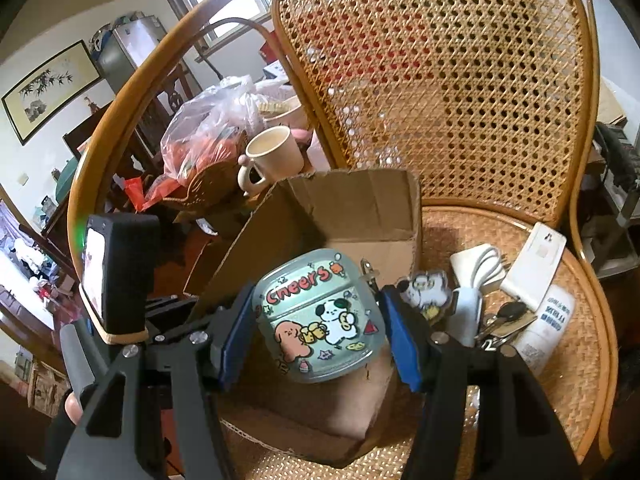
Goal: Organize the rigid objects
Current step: 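Carry the earbud case into the cardboard box and open the right tool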
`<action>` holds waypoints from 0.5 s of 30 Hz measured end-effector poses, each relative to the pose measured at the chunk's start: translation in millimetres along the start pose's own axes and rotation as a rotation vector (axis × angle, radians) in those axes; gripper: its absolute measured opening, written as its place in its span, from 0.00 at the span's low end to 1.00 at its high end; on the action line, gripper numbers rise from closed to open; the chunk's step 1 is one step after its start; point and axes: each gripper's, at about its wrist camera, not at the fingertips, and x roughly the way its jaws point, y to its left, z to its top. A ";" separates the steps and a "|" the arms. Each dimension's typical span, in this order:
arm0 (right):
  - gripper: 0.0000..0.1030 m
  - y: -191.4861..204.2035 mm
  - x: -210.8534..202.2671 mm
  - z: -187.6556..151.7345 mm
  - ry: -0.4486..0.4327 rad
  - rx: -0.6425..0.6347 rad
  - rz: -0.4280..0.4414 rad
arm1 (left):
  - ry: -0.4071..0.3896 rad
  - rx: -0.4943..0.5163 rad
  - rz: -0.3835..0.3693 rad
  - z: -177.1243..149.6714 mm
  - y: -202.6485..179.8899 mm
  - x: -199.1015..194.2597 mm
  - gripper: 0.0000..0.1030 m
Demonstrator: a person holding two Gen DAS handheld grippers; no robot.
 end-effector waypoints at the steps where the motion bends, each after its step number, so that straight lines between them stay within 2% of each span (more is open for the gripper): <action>1: 0.64 -0.1 1.9 -0.1 0.007 0.001 0.000 | 0.000 0.000 -0.001 -0.1 0.1 -0.2 0.03; 15: 0.65 -5.3 5.5 -2.2 0.037 0.027 0.026 | -0.002 0.003 0.000 0.0 -1.3 -1.3 0.03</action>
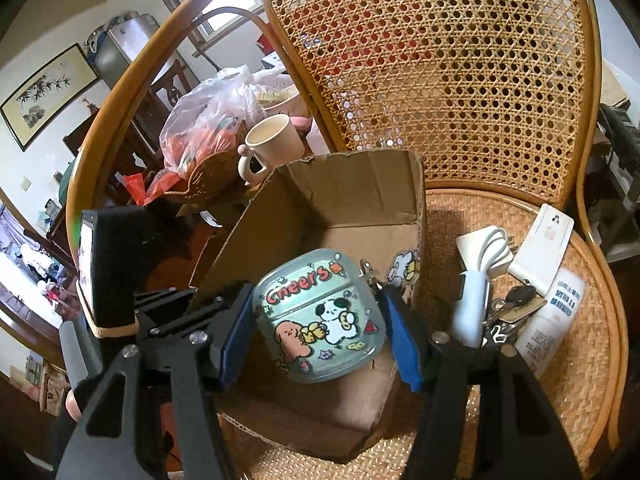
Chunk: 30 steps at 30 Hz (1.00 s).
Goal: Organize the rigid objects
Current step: 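Carry the earbud case into the cardboard box and open the right tool, then move the right tool down to the keys and close on them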
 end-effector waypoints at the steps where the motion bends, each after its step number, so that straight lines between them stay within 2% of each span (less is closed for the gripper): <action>1: 0.65 0.8 -0.3 -0.4 0.002 -0.004 0.001 | 0.000 0.000 -0.001 -0.1 0.0 -0.4 0.03; 6: 0.67 -3.0 -4.4 -1.7 0.005 0.030 0.036 | 0.001 -0.002 -0.002 -0.7 0.1 1.4 0.03; 8: 0.72 -7.2 -9.7 -0.1 -0.003 0.064 0.064 | 0.000 -0.003 -0.004 -0.4 0.1 1.5 0.04; 11: 0.86 -13.0 -19.3 1.4 -0.020 0.105 0.109 | 0.000 0.000 0.005 -0.5 0.2 1.5 0.03; 12: 0.96 -14.9 -23.8 2.1 -0.028 0.117 0.110 | -0.001 -0.003 0.002 -0.5 0.5 1.1 0.03; 13: 1.00 -16.9 -29.1 2.6 -0.040 0.124 0.108 | -0.001 -0.006 -0.001 -0.4 1.2 0.8 0.03; 18: 1.00 -28.5 -50.8 6.6 -0.074 0.138 0.127 | -0.002 -0.009 0.000 -0.5 0.7 0.2 0.03; 23: 1.00 -43.0 -68.4 7.2 -0.101 0.140 0.075 | -0.003 -0.009 0.000 -0.8 -0.1 -0.6 0.03; 30: 1.00 -53.8 -84.7 -2.0 -0.103 0.037 -0.091 | -0.016 -0.017 0.005 0.8 -0.4 -4.5 0.03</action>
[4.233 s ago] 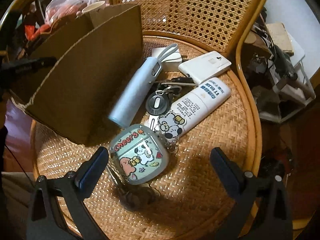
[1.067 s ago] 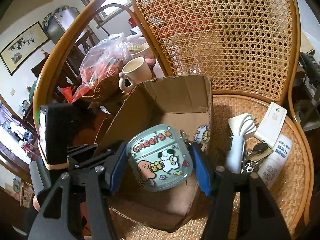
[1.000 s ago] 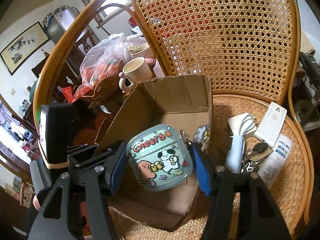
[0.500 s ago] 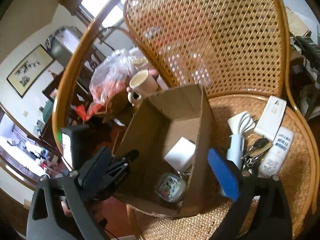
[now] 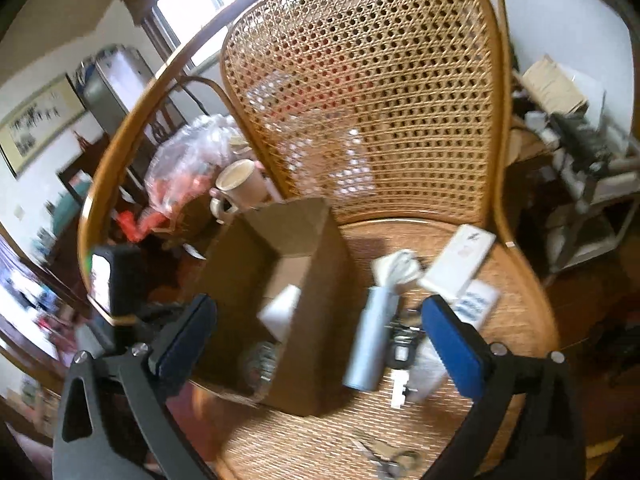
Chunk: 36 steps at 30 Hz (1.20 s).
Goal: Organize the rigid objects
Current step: 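Move the right tool down to the keys and close on them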
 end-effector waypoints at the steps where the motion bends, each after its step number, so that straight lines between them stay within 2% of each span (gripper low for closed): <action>1: 1.00 -1.0 0.0 -2.3 0.007 -0.018 -0.027 | 0.001 0.000 -0.001 0.2 0.4 0.2 0.03; 5: 1.00 -5.1 3.8 -18.9 0.087 -0.096 -0.159 | 0.003 0.002 0.003 0.2 0.3 1.3 0.03; 8: 1.00 -8.2 5.8 -34.2 0.150 -0.134 -0.221 | 0.006 -0.005 -0.002 0.8 1.1 1.1 0.03; 15: 1.00 -18.1 13.5 -60.9 0.301 -0.149 -0.306 | 0.010 -0.017 -0.004 2.2 2.8 1.8 0.02; 21: 1.00 -27.1 26.5 -78.6 0.380 -0.182 -0.354 | 0.013 -0.027 -0.005 2.5 3.7 1.9 0.02; 23: 1.00 -30.2 31.2 -82.9 0.404 -0.181 -0.360 | 0.014 -0.025 -0.002 2.7 2.3 1.9 0.02; 28: 1.00 -37.3 37.1 -88.3 0.452 -0.118 -0.285 | 0.015 -0.028 0.000 2.6 1.4 1.6 0.02; 36: 1.00 -24.8 53.2 -98.8 0.516 -0.191 -0.290 | 0.016 -0.031 -0.002 2.7 2.3 1.8 0.03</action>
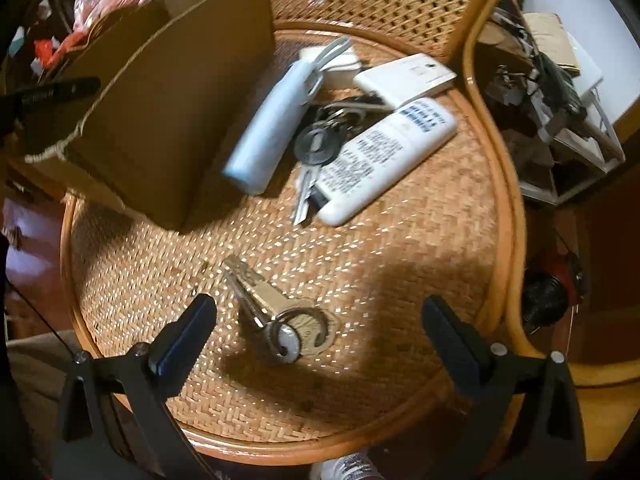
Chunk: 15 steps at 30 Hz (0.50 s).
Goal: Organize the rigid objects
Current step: 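Move the right tool down to the keys and close on them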
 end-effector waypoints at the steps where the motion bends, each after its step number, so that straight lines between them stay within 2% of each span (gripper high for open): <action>1: 1.00 3.3 2.6 -0.5 0.009 -0.011 -0.005 | 0.000 0.000 0.000 0.0 -0.2 0.0 0.03; 7: 0.99 14.9 10.7 -1.4 0.043 -0.060 -0.068 | 0.000 0.000 0.000 0.0 1.0 -0.2 0.03; 14: 0.96 11.2 12.3 1.7 0.050 -0.041 -0.034 | 0.002 -0.005 0.001 -0.1 0.4 -0.2 0.03; 15: 0.93 10.8 12.6 1.5 0.051 -0.039 -0.023 | 0.003 -0.006 0.000 -0.1 0.6 -0.1 0.03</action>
